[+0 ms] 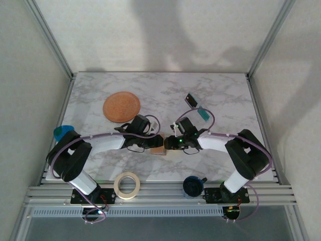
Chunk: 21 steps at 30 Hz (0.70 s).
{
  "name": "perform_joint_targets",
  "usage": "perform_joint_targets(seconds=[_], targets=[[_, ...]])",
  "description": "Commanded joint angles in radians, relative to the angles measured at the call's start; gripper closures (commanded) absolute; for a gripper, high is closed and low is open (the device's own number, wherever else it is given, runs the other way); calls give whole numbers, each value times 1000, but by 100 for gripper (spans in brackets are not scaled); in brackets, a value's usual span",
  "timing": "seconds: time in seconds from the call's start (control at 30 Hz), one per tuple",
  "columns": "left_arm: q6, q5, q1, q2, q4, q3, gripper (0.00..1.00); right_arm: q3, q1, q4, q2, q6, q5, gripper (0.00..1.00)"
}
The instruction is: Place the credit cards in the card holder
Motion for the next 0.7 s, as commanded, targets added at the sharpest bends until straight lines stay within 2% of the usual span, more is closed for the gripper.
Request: perform_joint_targets(seconds=[0.0,0.2,0.4,0.5,0.67], targets=[[-8,6,-5,27,17,12,55,-4,-22,-58,-62,-19,22,57],[2,-14,-4,44,6,13,55,2,-41,-143,-137,-53,66,57],[-7,-29,-3,32,12,-3,57,21,-54,-187,-150,-68,67,68],[-12,-74,-3,-9,-15,-10,59,35,-54,-193,-139,-68,43,78],[-13,-111,-3,-73,-50,-18,62,33,-54,-192,-147,-36,-2,86]])
